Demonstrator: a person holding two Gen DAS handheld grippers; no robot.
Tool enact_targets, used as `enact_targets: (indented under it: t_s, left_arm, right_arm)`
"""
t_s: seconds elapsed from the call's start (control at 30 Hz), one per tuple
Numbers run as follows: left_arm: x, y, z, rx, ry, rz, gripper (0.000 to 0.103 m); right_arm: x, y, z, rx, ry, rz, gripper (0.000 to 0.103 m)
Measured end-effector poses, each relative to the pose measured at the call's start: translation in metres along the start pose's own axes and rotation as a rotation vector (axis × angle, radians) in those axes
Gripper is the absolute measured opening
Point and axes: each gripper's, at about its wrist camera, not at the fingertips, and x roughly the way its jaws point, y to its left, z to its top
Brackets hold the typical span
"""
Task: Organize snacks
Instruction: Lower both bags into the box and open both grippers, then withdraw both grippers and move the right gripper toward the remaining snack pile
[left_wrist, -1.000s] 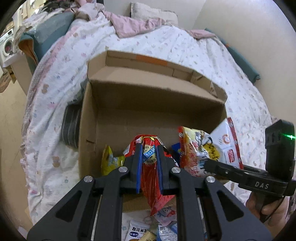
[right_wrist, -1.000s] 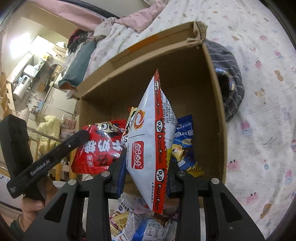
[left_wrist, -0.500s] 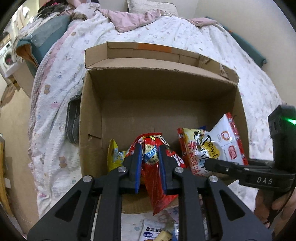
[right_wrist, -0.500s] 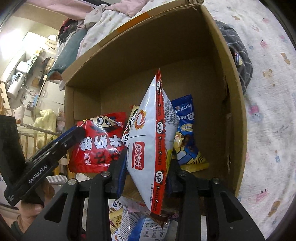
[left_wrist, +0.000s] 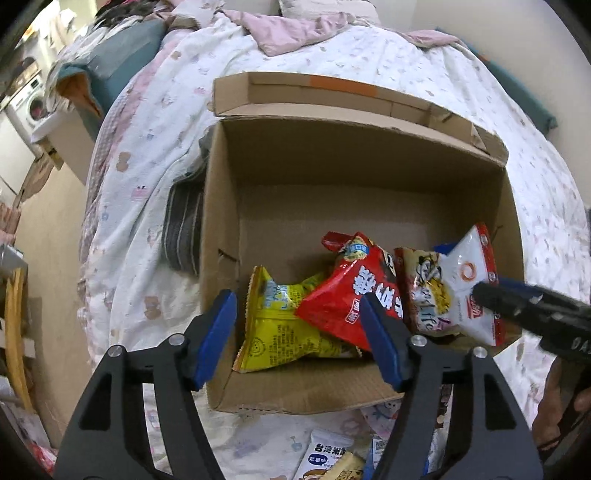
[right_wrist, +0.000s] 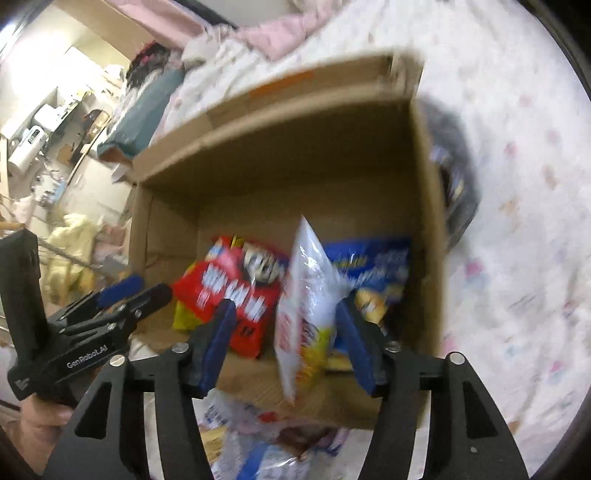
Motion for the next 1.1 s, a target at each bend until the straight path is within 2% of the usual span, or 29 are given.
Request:
enact_targets:
  t_s: [0.07, 0.17, 0.5, 0.7, 0.8, 0.97, 1.1]
  left_arm:
    - [-0.003, 0.002, 0.000, -0.010, -0.011, 0.004, 0.066]
    - [-0.007, 0.004, 0.002, -0.022, -0.034, 0.000, 0.066]
    - [-0.018, -0.004, 0.004, 0.020, -0.096, 0.005, 0.066]
    - [-0.021, -0.001, 0.000, 0.002, -0.093, 0.006, 0.066]
    - [-0.026, 0.002, -0.001, -0.015, -0.099, 0.011, 0.066]
    - [-0.047, 0.007, -0.008, -0.037, -0.144, 0.009, 0.066]
    - [-0.066, 0.007, -0.015, -0.014, -0.179, 0.009, 0.066]
  right_arm:
    - [-0.014, 0.003, 0.003, -0.025, -0.073, -0.046, 0.068]
    - [-0.024, 0.004, 0.005, -0.026, -0.124, -0.060, 0.071]
    - [-0.027, -0.007, 0.008, 0.004, -0.129, -0.057, 0.071]
    - [-0.029, -0.009, 0.006, 0.023, -0.124, -0.041, 0.071]
    - [-0.036, -0.006, 0.003, 0.021, -0.151, -0.036, 0.071]
    - [-0.048, 0.001, -0.005, 0.024, -0.163, -0.015, 0.071]
    - [-0.059, 0.009, -0.016, 0.001, -0.166, -0.008, 0.071]
